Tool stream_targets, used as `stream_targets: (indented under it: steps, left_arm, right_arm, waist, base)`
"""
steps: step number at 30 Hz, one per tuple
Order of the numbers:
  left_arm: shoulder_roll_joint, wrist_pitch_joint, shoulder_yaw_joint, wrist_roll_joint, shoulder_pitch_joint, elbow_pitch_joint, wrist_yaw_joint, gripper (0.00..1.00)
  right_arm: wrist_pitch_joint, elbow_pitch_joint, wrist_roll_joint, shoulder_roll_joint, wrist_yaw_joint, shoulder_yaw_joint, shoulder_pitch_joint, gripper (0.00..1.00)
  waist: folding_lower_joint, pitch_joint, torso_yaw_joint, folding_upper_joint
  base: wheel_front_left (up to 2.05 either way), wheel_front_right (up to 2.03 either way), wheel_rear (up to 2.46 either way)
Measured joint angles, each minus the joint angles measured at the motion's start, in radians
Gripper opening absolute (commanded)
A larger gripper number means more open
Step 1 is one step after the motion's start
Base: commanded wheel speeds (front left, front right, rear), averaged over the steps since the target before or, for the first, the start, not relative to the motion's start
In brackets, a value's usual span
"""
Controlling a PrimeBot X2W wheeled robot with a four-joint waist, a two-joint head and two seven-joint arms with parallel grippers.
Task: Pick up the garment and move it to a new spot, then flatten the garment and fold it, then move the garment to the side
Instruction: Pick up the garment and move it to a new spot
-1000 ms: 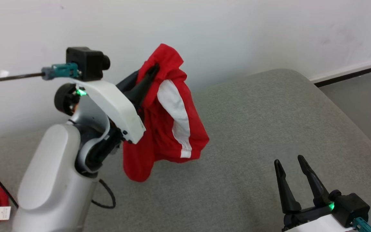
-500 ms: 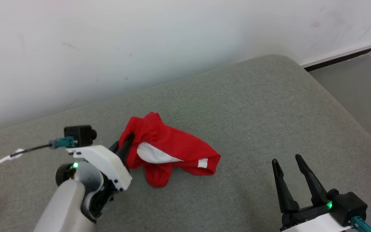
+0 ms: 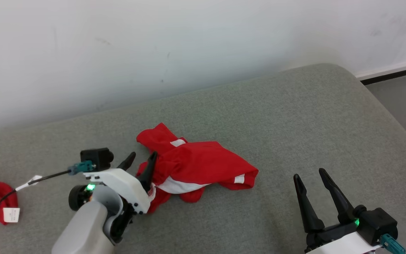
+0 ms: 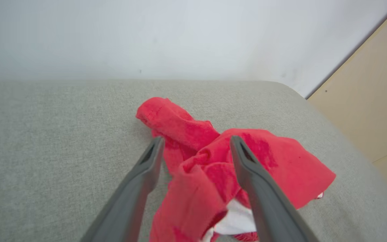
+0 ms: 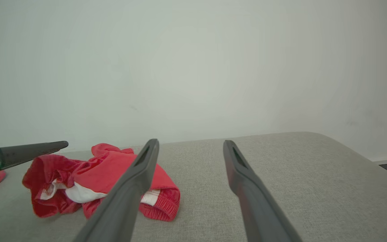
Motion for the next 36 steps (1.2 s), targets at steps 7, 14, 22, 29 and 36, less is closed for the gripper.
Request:
stream_targets:
  steps: [7,14,22,29,36]
  left_arm:
    - [0.046,-0.087,-0.031,0.025,-0.024,-0.051,-0.002,1.0]
    - [0.11,-0.186,0.0,0.053,0.059,-0.192,0.056,1.0]
    - [0.144,-0.237,0.076,0.121,0.286,-0.433,0.184,1.0]
    - [0.072,-0.242,0.177,0.182,0.49,-0.604,0.24,1.0]
    - [-0.015,-0.242,0.222,0.293,0.558,-0.655,0.219,1.0]
  right_arm:
    - [0.0,-0.007,-0.002,-0.004,0.0,-0.001,0.008,1.0]
    - [0.0,-0.038,-0.016,-0.011,0.0,-0.03,0.028,1.0]
    - [0.0,-0.076,-0.026,-0.028,0.0,-0.054,0.047,1.0]
    - [0.0,-0.098,-0.024,-0.03,0.0,-0.074,0.072,1.0]
    - [0.0,-0.091,-0.023,-0.027,0.0,-0.075,0.094,1.0]
  waist:
    - [0.0,-0.033,0.046,0.0]
    - [0.0,-0.053,0.099,0.0]
    - [0.0,-0.064,0.146,0.0]
    - [-0.0001,-0.059,0.153,0.0]
    - [0.0,-0.048,0.156,0.0]
  base:
    - [0.0,0.0,0.0]
    - [0.0,0.0,0.0]
    - [0.0,0.0,0.0]
    - [0.0,0.0,0.0]
    - [0.0,0.0,0.0]
